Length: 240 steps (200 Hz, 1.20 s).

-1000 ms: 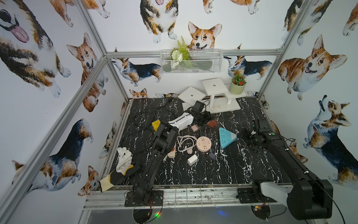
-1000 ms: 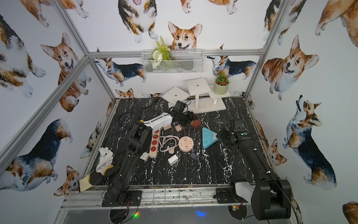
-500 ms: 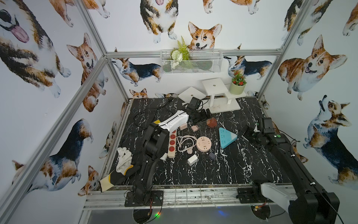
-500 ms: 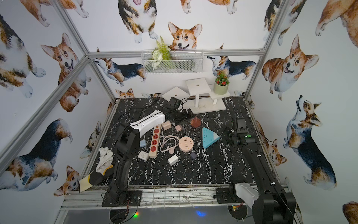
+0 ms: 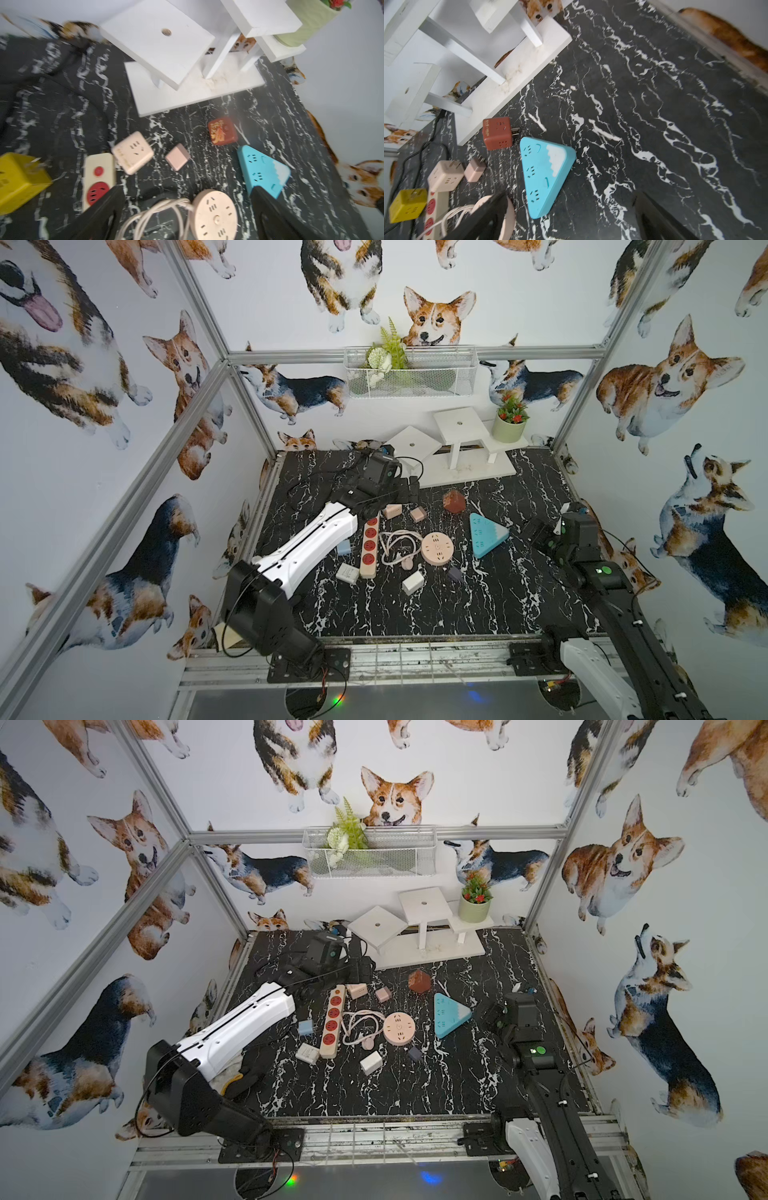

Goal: Pull the plug off the socket
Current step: Reset both arms

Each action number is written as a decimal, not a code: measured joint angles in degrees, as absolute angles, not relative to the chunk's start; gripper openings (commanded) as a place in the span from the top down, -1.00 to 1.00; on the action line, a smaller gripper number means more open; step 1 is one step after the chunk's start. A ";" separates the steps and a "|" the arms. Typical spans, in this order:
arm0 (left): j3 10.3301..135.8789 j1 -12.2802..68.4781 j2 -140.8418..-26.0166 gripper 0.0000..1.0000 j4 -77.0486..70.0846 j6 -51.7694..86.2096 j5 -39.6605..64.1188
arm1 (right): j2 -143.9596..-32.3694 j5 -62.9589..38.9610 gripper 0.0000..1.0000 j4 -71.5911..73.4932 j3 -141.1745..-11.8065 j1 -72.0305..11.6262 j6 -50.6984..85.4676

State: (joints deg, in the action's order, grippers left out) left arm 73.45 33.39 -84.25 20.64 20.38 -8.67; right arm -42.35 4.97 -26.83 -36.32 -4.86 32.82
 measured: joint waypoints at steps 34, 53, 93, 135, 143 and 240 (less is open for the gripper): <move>58.22 31.31 -71.20 -1.00 15.59 13.85 -20.12 | -42.61 10.83 -0.99 -20.56 -32.60 -4.86 24.36; 50.48 24.32 -66.15 -1.00 11.84 12.25 -21.30 | -44.10 12.73 -0.99 -14.74 -29.74 -4.86 18.92; 37.15 7.14 -64.07 -1.00 4.05 10.28 -16.47 | -52.23 11.94 -0.99 0.03 -24.36 -4.86 9.63; 31.48 -2.94 -74.13 -1.00 -8.47 10.04 -9.21 | -67.51 6.52 -0.99 16.23 -20.95 -3.99 5.41; 31.16 -4.16 -76.34 -1.00 -10.96 9.82 -8.05 | -70.37 5.04 -0.99 18.72 -21.26 -3.62 4.43; 28.60 -7.16 -88.44 -1.00 -34.20 3.92 3.31 | -82.94 -10.44 -0.99 40.01 -19.62 3.53 3.11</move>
